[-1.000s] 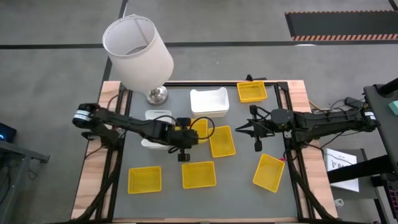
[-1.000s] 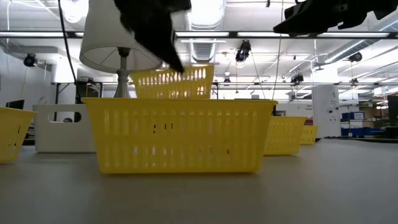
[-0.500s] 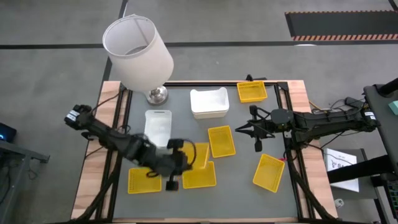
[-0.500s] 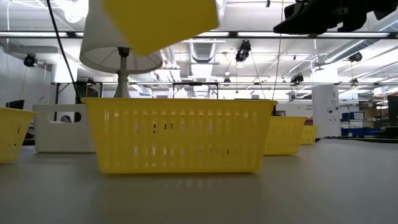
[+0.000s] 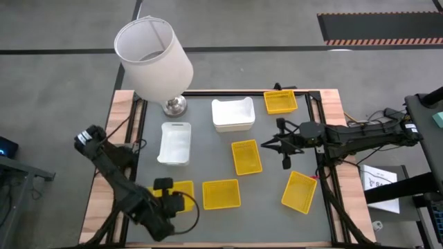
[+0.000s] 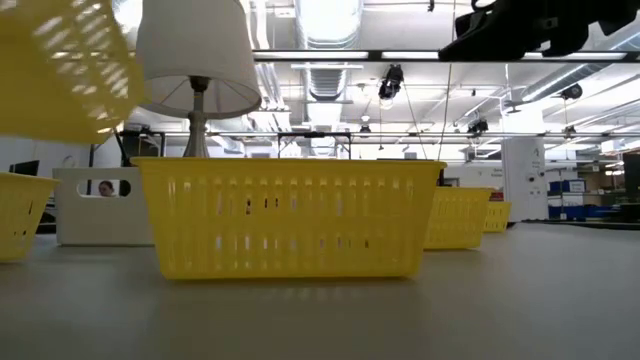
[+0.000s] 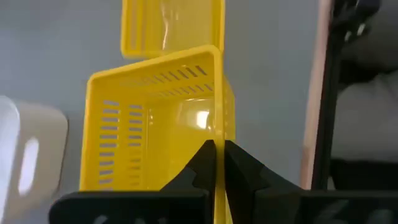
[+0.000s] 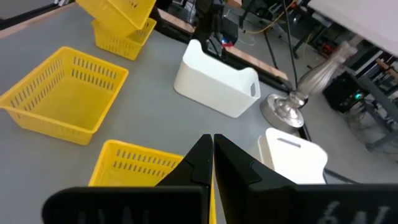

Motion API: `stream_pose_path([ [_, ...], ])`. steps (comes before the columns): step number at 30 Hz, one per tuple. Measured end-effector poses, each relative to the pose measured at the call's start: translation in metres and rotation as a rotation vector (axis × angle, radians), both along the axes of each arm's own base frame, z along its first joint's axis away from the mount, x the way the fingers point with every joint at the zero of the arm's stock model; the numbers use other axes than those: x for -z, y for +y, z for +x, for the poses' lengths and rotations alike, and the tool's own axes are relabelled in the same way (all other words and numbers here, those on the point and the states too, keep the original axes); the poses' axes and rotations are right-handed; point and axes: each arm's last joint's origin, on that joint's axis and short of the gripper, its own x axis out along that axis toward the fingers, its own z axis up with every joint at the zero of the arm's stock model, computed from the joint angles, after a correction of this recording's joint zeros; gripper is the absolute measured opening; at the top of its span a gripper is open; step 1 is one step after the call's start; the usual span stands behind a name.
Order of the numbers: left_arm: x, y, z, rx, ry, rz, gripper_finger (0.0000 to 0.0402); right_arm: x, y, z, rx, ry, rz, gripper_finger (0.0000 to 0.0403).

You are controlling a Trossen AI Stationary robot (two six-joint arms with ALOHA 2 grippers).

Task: Stack baskets by color
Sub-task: Stack the yellow basket on the other yellow basket

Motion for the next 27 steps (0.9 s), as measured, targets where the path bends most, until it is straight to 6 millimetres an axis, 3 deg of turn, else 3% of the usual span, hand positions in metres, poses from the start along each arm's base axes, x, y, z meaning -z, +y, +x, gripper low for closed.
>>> stream_pose_path([
  [8, 0.018, -0.012, -0.025, 0.003, 0.169, 0.139, 0.0000, 0.004, 0.000, 0.005, 0.001, 0.011, 0.002, 0.0009],
  [27, 0.048, -0.026, -0.030, 0.000, 0.161, 0.237, 0.0000, 0.005, 0.000, 0.008, -0.001, 0.013, -0.005, 0.0009],
])
